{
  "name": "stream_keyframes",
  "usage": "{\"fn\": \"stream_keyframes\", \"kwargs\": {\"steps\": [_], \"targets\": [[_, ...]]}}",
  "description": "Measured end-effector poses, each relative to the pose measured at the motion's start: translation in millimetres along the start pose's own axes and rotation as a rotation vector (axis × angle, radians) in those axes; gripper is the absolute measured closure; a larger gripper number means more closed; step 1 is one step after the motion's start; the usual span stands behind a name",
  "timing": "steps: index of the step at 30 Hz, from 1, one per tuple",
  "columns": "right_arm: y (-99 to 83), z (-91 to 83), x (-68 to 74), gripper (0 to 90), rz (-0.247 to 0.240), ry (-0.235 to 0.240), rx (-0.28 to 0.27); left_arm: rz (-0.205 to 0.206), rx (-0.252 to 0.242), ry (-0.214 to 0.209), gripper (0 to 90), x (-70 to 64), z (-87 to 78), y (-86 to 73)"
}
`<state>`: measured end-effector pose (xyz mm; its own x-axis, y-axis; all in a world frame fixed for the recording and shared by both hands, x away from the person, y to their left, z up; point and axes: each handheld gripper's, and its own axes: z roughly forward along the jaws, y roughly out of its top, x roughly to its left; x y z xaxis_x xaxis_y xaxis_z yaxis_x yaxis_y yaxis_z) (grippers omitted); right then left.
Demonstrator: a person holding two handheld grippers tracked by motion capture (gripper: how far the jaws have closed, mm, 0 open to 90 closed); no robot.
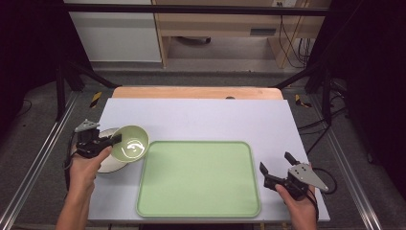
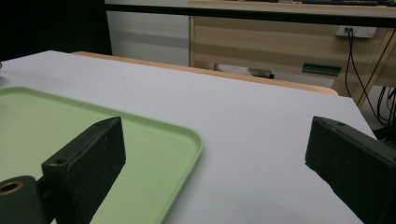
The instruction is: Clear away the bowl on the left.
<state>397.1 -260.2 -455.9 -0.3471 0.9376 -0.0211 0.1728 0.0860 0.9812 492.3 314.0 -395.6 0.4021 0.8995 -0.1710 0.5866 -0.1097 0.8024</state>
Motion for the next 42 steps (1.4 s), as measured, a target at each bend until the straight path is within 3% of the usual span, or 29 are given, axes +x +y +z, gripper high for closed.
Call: {"fn": "stream_keyframes", "kwargs": {"steps": [4, 13, 22, 42], "targets": [[0.0, -0.1, -0.1, 5.3, -0.001, 0.000, -0.001, 0.031, 0.011, -0.027, 83.1, -14.1, 5.9, 2.0], [0.0, 0.0, -0.4, 5.3, -0.001, 0.000, -0.004, 0.057, 0.017, -0.065, 83.1, -34.9, 14.5, 3.3], [-0.1, 0.0, -0.4, 5.3, 0.000, 0.001, -0.003, 0.095, 0.037, -0.086, 83.0, -47.8, 22.8, 1.4], [0.2, -0.3, -0.6, 5.4, 0.008, -0.001, -0.003, 0.119, 0.046, -0.134, 83.0, -71.6, 36.1, -1.8]]}}
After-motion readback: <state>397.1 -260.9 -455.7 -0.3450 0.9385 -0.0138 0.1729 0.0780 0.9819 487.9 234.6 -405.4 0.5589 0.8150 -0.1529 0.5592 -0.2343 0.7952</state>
